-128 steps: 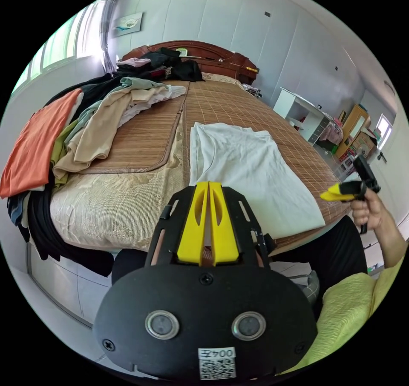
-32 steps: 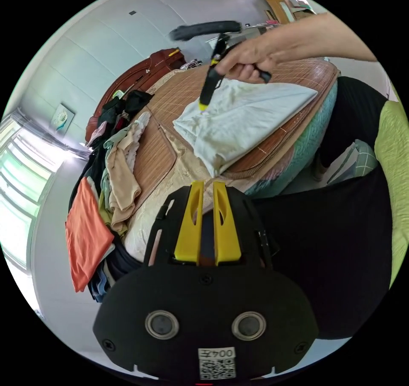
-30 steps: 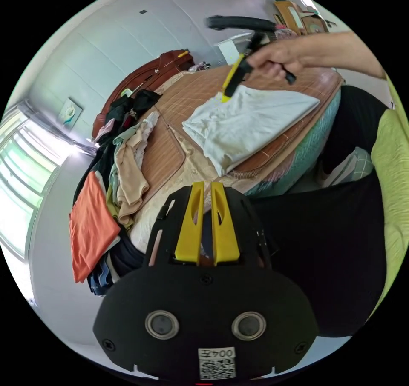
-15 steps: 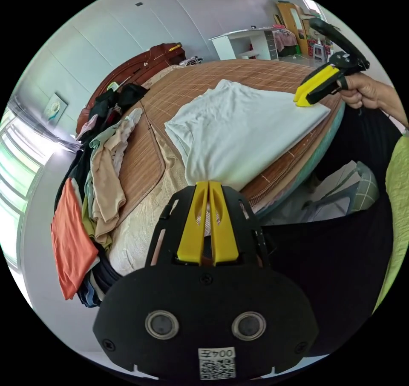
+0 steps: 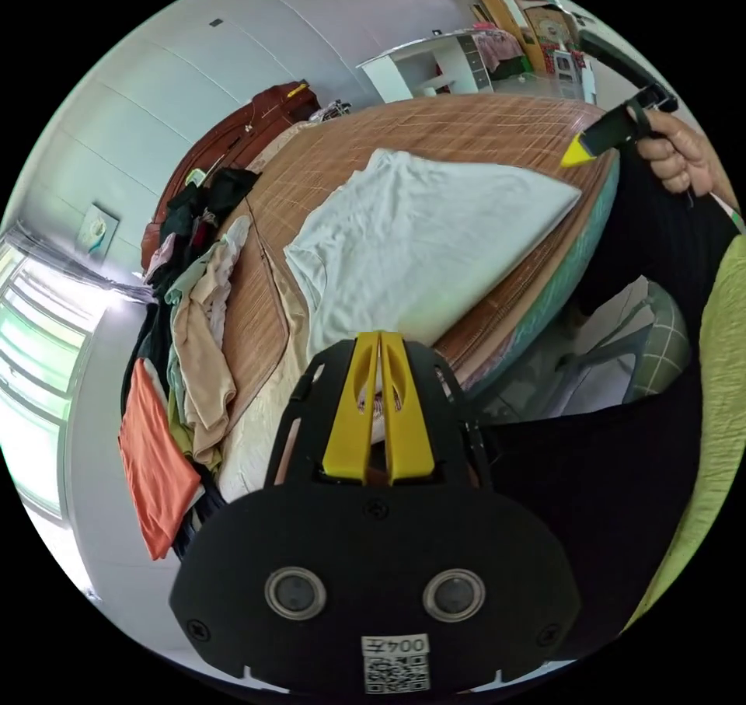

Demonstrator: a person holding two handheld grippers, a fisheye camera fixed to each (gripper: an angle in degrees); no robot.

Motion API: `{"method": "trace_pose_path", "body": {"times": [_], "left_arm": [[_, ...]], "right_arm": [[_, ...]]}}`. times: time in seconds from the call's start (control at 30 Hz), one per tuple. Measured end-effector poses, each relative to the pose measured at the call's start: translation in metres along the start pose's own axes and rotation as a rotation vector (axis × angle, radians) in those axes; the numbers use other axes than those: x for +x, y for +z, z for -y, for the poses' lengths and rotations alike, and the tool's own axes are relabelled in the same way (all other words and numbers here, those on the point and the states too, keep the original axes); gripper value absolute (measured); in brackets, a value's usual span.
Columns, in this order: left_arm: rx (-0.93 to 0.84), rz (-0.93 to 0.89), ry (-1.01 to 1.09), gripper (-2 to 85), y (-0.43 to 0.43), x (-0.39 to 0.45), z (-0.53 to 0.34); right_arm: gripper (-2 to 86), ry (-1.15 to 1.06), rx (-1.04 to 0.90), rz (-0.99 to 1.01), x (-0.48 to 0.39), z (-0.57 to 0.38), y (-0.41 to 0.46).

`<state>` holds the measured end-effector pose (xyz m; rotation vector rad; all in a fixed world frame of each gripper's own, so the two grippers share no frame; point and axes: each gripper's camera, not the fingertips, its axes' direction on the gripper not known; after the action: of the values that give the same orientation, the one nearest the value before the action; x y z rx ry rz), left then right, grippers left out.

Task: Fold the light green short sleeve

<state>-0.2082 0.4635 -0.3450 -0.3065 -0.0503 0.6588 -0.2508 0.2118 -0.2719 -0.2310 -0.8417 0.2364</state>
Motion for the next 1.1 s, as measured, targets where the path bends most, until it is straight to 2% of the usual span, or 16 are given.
{"method": "trace_pose_path", "body": {"times": [0.23, 0.4, 0.57, 0.8, 1.1], "left_arm": [[0.090, 0.067, 0.260, 8.4, -0.029, 0.090, 0.052], [0.116, 0.024, 0.336, 10.9, -0.029, 0.132, 0.075], [0.077, 0.004, 0.363, 12.5, -0.018, 0.153, 0.091], [0.028, 0.004, 0.272, 14.2, -0.008, 0.150, 0.101], [0.039, -0.064, 0.067, 14.0, -0.026, 0.115, 0.102]], "right_arm": [[8.0, 0.156, -0.002, 0.225, 0.073, -0.013, 0.011], [8.0, 0.188, -0.049, 0.239, 0.099, -0.012, 0.028], [4.2, 0.208, -0.084, 0.255, 0.119, -0.009, 0.040], [0.6, 0.234, -0.025, 0.387, 0.134, 0.003, 0.021], [0.4, 0.232, -0.033, 0.414, 0.140, 0.022, 0.014]]}}
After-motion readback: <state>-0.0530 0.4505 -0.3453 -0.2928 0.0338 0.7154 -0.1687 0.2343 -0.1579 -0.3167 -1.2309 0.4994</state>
